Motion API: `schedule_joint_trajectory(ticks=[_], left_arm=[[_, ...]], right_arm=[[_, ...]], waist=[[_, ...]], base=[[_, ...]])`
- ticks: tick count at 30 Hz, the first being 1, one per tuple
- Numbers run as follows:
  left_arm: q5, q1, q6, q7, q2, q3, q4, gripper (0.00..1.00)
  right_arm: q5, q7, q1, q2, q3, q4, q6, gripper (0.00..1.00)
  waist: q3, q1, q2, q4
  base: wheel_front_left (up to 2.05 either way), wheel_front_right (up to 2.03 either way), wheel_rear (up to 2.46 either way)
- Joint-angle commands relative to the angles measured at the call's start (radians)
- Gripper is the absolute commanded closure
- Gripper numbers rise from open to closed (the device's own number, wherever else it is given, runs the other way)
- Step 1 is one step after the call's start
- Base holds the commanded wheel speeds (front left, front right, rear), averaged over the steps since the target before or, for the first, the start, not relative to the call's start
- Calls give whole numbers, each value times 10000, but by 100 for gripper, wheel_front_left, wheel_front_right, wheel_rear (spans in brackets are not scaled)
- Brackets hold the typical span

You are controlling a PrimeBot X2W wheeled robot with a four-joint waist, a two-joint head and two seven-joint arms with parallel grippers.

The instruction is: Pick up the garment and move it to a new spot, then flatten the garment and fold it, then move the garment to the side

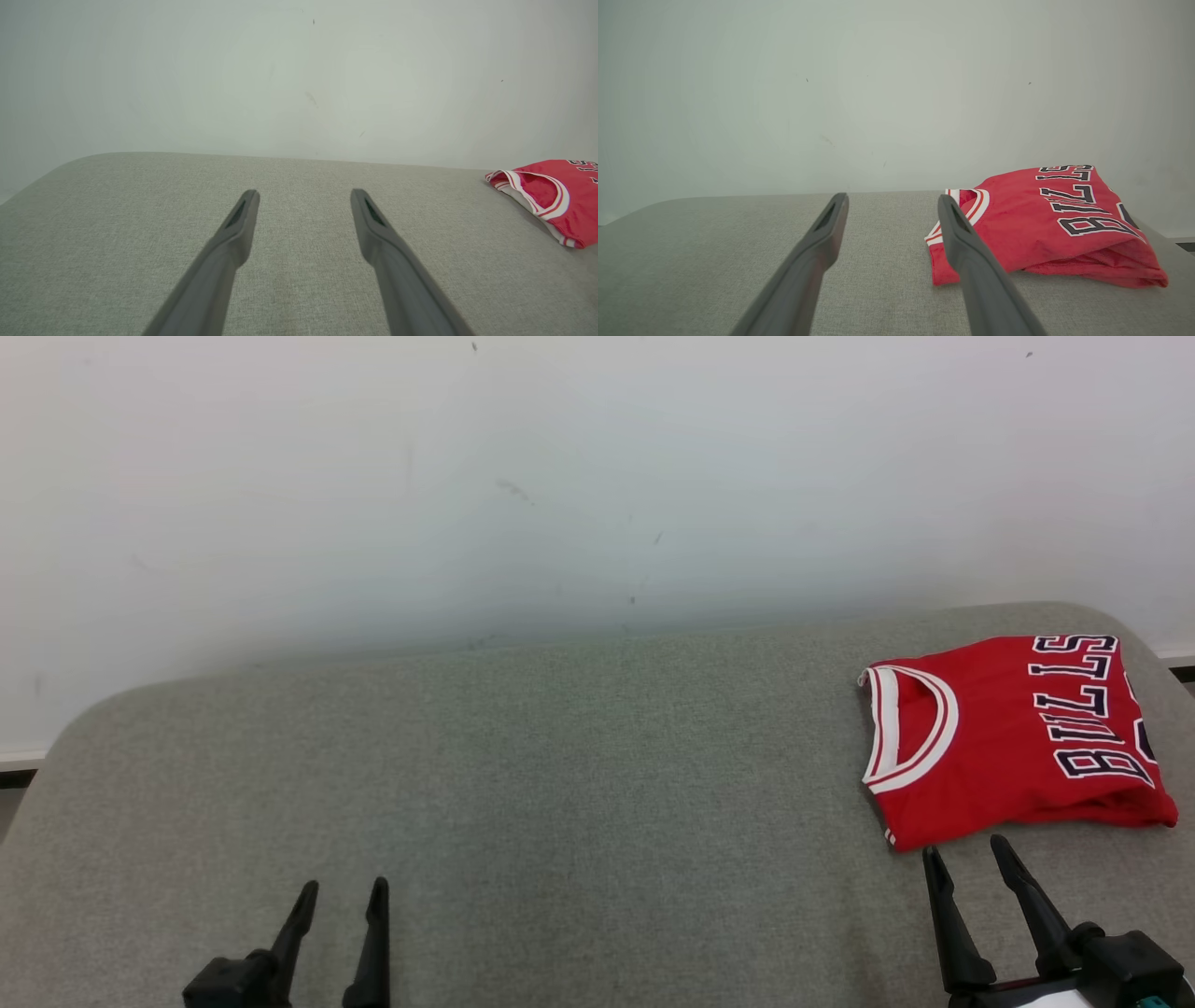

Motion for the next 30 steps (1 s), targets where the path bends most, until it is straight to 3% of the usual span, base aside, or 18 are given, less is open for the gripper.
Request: schedule_joint_trajectory(ticks=[1,7,8,11,30], left_arm=[[10,-22,-43,4,27,28,6,0],[-20,-2,-49,4,26,16,51,0],[-11,-3,0,0,0,2,43,100],[-93,83,7,50,-46,18,293,100],[-3703,-149,-13,975,-27,264,112,100]], right_arm=[[88,-29,-67,8,16,39,-25,0],[122,-30,-91,7,38,74,-25,0],[43,0,-15,4,37,44,0,100],[124,46,120,42,49,239,0,100],[3335,937,-53,169,-553,169,-3,100]], waist=[[4,0,0,-5],[14,0,0,-26],[14,0,0,-27],[16,0,0,-26],[106,0,0,129]], base=[[0,0,0],[0,0,0],[0,0,0],[0,0,0],[0,0,0]])
